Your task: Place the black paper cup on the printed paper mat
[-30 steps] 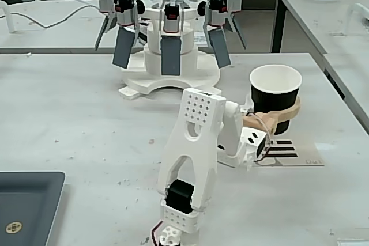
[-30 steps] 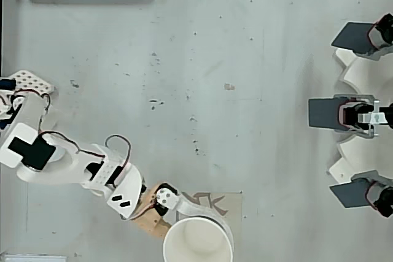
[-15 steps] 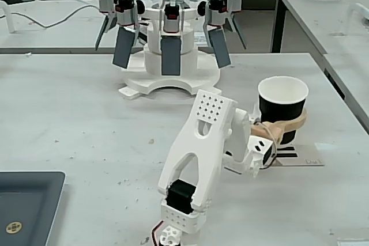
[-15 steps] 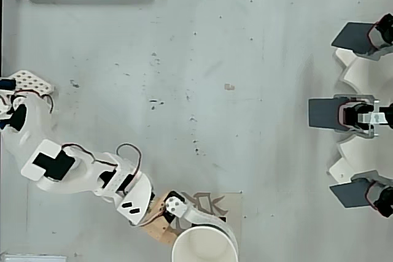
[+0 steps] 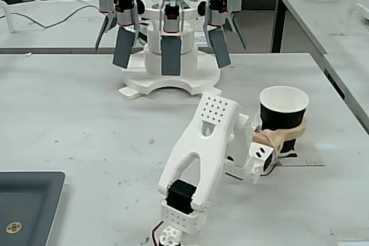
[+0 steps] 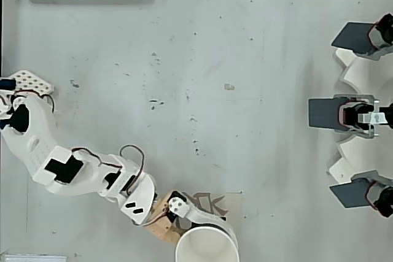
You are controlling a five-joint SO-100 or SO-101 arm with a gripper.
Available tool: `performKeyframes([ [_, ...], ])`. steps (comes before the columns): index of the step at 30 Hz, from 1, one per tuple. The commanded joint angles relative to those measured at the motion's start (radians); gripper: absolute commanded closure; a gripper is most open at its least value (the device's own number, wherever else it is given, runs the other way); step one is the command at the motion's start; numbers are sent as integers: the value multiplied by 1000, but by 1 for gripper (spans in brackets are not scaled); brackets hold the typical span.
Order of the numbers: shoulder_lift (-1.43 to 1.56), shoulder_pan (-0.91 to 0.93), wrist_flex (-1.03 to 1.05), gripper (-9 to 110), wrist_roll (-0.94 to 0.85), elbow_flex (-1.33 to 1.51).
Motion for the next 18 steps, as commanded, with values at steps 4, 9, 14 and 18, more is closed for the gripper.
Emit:
performKeyframes([
  [4, 3, 9, -35, 96, 14, -40],
  [9, 2, 9, -41, 91, 14, -37],
  [14, 6, 14, -55, 83, 14, -37],
  [18, 8, 32, -60, 73, 14, -35],
])
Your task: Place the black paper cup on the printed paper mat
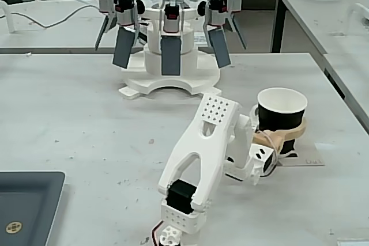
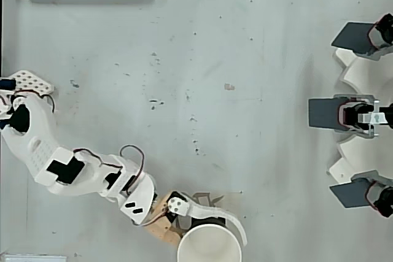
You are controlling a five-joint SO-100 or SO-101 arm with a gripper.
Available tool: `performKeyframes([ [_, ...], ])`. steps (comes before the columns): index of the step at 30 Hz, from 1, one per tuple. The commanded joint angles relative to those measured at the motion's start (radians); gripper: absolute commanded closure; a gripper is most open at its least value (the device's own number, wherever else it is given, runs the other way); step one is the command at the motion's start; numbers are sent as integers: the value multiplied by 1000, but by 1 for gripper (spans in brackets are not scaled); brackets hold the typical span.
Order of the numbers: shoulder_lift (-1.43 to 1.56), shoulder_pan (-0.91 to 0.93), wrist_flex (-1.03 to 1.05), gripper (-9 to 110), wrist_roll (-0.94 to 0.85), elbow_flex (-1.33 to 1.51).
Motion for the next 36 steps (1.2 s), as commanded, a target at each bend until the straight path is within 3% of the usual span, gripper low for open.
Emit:
performKeyframes([
  [1, 23, 28, -28, 71, 8, -25],
  [12, 169, 91, -61, 61, 0, 163],
  [36, 747, 57, -135, 62, 5, 782],
])
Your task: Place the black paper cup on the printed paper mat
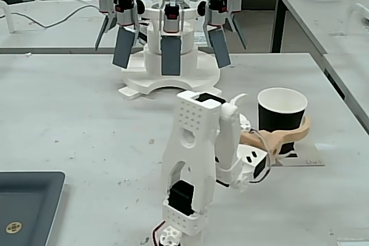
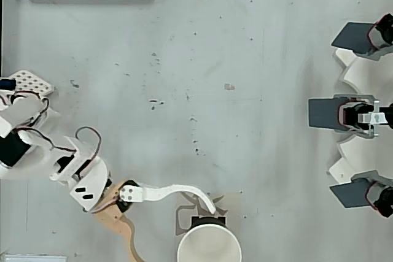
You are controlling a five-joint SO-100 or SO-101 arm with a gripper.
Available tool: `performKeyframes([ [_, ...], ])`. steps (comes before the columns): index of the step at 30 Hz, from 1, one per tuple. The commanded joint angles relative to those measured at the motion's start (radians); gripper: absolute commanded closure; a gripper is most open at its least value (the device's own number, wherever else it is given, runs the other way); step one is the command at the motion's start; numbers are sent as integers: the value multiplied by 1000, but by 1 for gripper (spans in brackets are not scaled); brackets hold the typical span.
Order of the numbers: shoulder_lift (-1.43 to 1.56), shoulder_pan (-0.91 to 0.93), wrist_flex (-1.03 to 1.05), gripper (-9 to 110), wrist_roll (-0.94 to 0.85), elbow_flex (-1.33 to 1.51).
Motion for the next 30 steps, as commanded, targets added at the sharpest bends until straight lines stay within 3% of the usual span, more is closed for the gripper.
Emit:
performKeyframes([
  [1, 146, -21, -23, 63, 5, 77],
  [12, 408, -140, -23, 74, 8, 293],
  [30, 693, -537, 86, 87, 11, 379],
])
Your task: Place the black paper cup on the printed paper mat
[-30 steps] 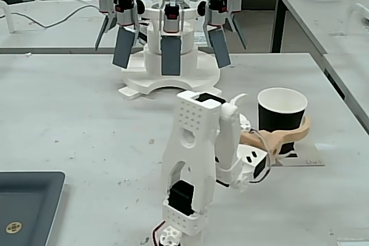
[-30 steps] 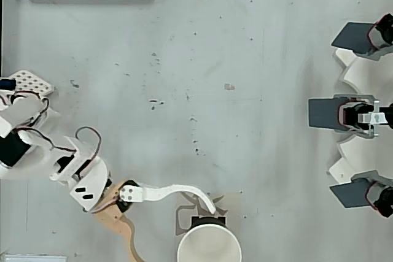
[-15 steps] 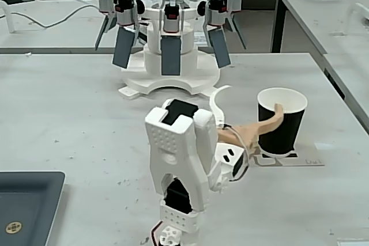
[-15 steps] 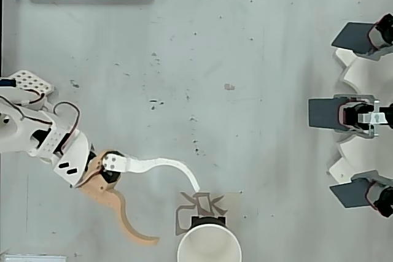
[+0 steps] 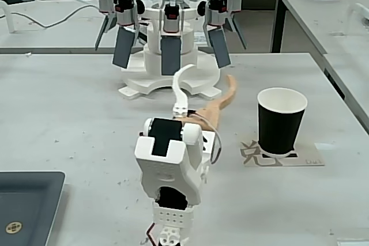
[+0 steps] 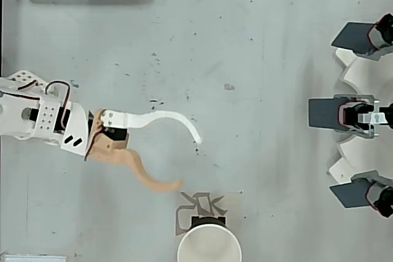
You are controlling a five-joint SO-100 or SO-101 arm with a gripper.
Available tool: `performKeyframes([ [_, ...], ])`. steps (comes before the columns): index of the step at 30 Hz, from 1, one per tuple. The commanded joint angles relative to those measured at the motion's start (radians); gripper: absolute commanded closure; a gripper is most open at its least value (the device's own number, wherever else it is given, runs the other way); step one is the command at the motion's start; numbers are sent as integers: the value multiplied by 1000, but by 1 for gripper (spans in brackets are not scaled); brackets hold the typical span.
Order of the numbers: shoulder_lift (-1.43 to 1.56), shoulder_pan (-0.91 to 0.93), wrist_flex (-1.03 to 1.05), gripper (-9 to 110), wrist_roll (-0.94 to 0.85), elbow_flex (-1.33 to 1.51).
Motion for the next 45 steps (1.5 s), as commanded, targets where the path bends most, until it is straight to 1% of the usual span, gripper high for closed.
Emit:
performKeyframes([
  [1, 35, -64, 38, 86, 11, -14],
  [7, -3, -163, 121, 86, 6, -101],
  [12, -98, -207, 183, 86, -14, -229],
  [24, -339, -225, 308, 87, -51, -565],
  [33, -505, -241, 339, 89, -52, -759],
  [40, -611, -239, 402, 91, -58, -919],
  [45, -675, -239, 417, 92, -66, -971],
])
